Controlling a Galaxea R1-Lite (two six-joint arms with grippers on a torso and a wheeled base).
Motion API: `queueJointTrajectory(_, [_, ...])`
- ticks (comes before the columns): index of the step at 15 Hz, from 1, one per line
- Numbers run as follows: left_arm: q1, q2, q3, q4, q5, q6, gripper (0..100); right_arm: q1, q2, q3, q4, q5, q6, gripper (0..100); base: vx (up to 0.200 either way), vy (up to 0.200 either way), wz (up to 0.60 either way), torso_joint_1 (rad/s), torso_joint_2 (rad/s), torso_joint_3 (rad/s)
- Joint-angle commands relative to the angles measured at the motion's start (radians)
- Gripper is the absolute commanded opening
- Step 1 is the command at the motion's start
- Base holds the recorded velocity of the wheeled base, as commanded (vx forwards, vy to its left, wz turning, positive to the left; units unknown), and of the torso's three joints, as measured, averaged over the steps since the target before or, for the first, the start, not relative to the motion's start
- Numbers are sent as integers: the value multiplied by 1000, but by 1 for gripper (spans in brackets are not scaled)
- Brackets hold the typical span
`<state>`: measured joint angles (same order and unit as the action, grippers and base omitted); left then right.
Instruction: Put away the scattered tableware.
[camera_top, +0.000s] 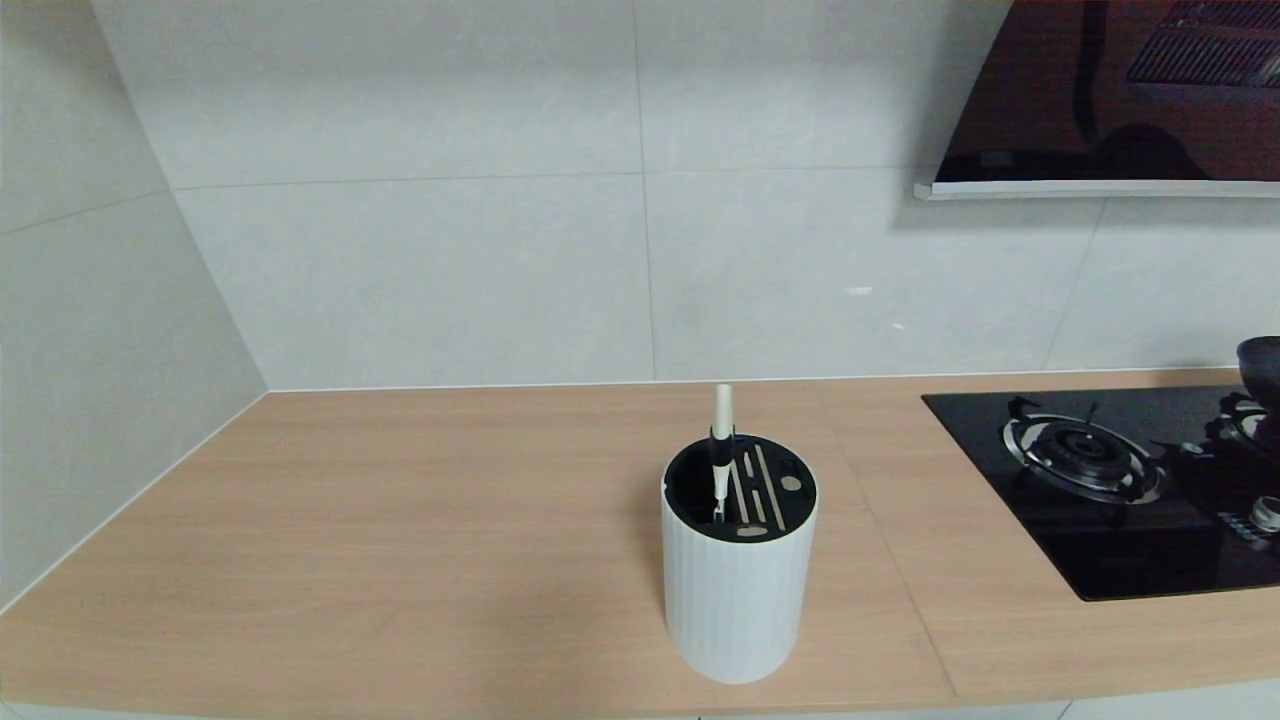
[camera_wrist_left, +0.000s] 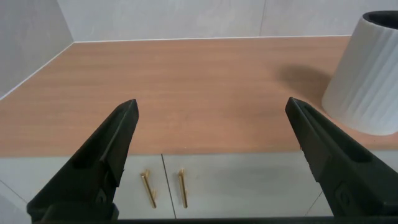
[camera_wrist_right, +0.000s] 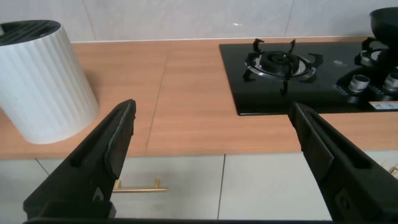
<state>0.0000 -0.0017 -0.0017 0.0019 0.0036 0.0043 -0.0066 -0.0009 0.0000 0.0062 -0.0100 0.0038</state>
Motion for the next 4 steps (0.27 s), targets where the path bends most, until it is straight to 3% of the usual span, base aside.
queueJointTrajectory(1, [0, 2, 0, 0, 1, 0, 100, 0, 1, 0, 1, -1, 4, 100, 0, 0, 0, 0, 0, 0])
queueJointTrajectory(4, [0, 2, 0, 0, 1, 0, 100, 0, 1, 0, 1, 1, 2, 100, 0, 0, 0, 0, 0, 0])
